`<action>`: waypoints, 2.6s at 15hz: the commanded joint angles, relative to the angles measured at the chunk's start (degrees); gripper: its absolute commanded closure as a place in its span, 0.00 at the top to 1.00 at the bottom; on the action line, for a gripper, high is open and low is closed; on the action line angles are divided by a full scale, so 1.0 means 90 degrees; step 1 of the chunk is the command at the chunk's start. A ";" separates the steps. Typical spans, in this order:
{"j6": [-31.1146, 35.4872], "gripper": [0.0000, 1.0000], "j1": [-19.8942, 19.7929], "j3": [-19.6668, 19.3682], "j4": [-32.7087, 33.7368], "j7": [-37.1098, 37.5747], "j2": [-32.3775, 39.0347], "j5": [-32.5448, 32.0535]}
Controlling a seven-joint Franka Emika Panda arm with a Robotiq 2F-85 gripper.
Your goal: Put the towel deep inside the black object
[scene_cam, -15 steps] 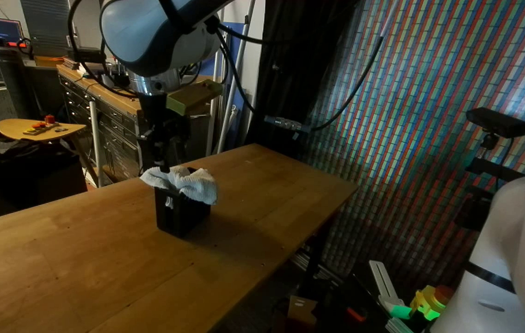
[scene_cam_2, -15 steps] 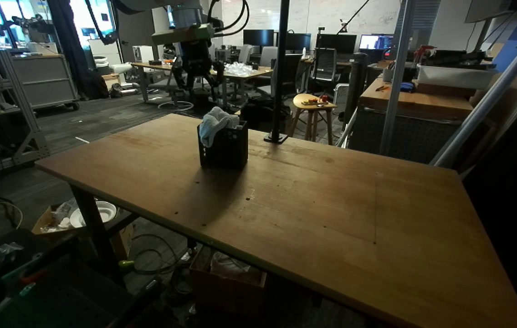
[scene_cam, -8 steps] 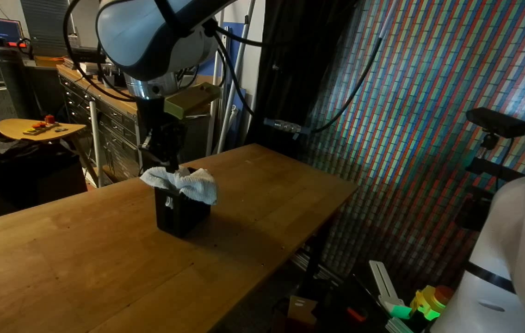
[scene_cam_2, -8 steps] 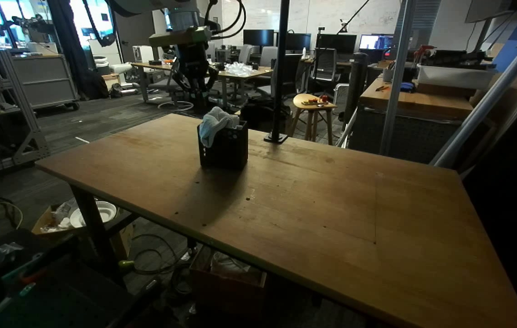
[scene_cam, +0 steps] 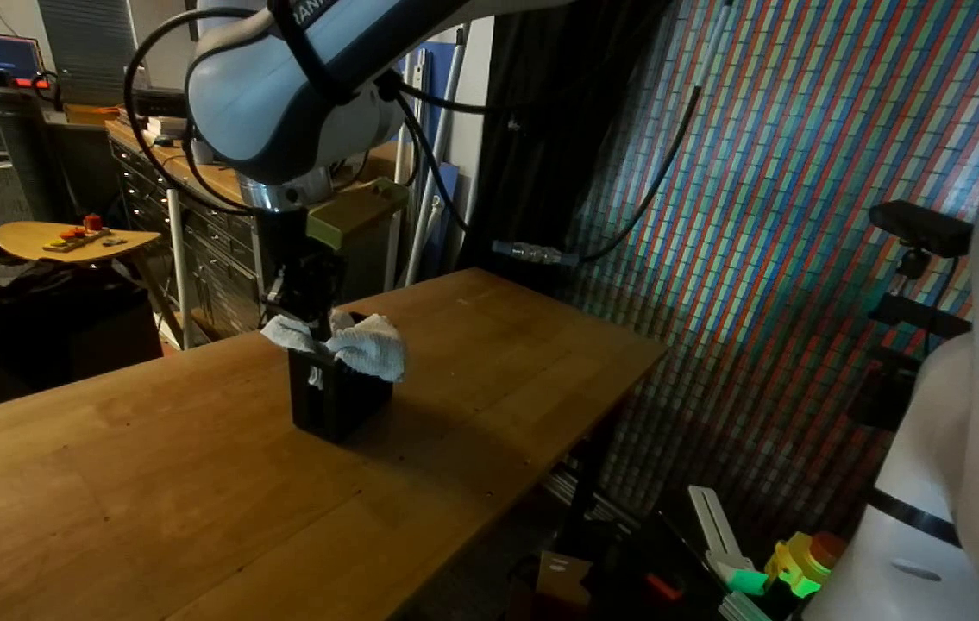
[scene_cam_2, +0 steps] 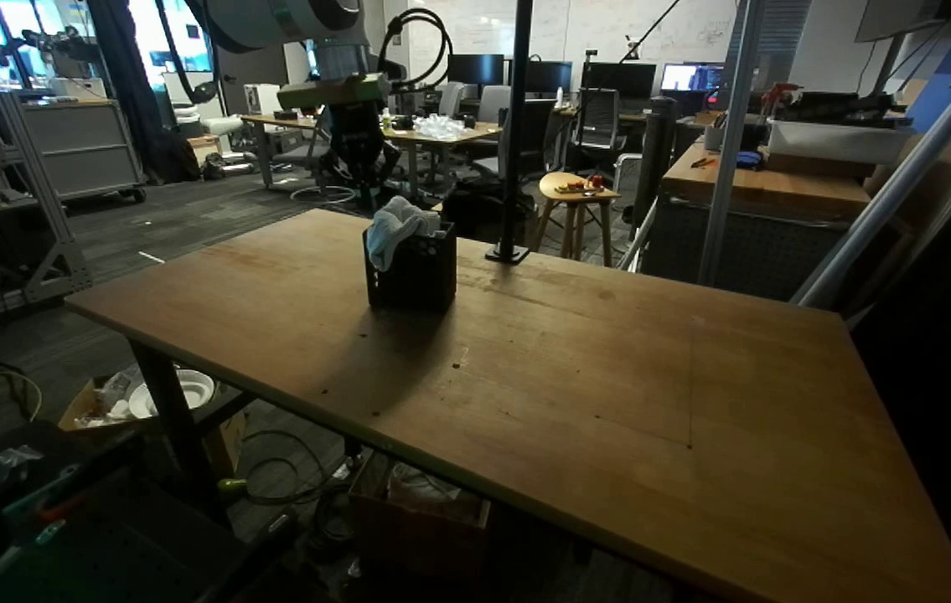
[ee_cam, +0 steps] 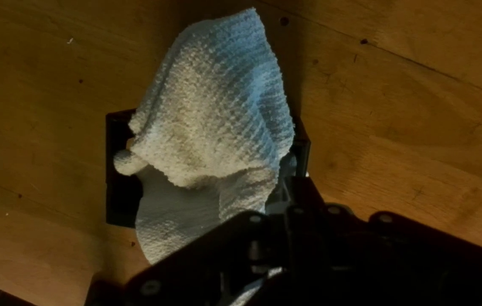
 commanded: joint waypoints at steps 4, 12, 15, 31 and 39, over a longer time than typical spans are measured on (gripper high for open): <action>0.0432 0.01 -0.0172 -0.0048 -0.0060 -0.0174 0.0194 0.0095; 0.0625 0.01 -0.0486 -0.0178 -0.0007 -0.0528 0.0372 0.0125; 0.0809 0.01 -0.0602 -0.0157 0.0017 -0.0716 0.0576 0.0235; 0.0993 0.01 -0.0799 -0.0013 0.0076 -0.1656 0.0805 0.0967; 0.0594 0.01 -0.0373 -0.0087 0.0009 -0.1204 0.0134 0.0244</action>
